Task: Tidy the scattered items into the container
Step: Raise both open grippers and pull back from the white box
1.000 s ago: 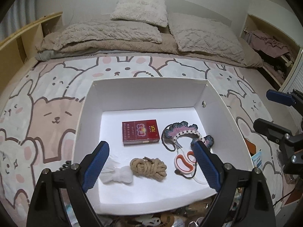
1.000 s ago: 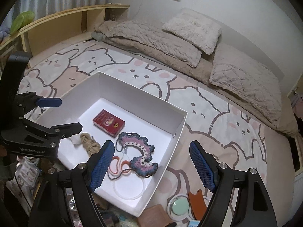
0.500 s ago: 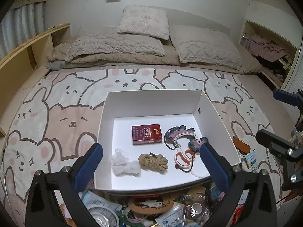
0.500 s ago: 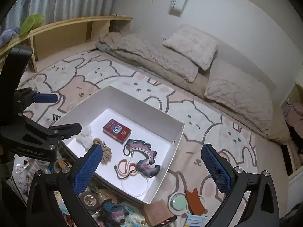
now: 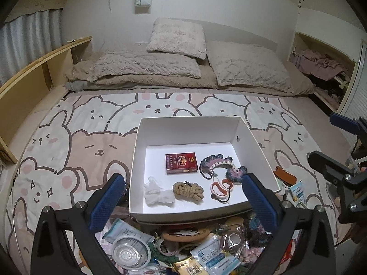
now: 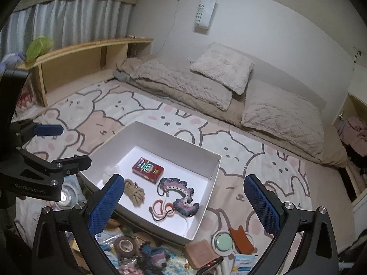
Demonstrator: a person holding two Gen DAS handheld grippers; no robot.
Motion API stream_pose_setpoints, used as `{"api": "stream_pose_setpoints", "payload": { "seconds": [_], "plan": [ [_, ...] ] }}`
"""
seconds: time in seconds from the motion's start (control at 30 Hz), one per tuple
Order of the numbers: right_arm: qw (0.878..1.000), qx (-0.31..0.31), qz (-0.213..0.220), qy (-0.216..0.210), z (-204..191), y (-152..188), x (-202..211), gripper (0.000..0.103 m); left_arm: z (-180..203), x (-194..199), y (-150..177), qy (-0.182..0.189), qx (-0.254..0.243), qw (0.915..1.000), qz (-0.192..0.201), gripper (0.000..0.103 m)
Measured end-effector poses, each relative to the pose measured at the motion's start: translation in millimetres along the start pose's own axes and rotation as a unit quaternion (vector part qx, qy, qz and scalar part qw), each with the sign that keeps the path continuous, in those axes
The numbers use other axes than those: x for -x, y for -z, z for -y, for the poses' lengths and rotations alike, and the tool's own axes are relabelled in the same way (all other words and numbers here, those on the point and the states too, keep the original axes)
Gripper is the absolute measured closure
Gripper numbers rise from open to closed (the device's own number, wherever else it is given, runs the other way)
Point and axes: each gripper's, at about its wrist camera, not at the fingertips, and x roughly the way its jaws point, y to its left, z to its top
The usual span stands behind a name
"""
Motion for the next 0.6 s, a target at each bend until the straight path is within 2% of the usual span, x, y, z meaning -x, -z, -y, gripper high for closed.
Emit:
{"api": "stream_pose_setpoints", "payload": {
  "seconds": [0.43,0.6],
  "plan": [
    [0.998,-0.042,0.051,0.0,-7.3,20.5,37.4,0.0,-6.5,38.9,19.4,0.01,0.008,0.9992,0.037,0.0],
    [0.994,-0.062,0.089,0.011,-9.2,35.0,50.1,0.0,-8.2,54.6,31.5,0.004,0.002,0.9982,0.06,0.0]
  ]
}}
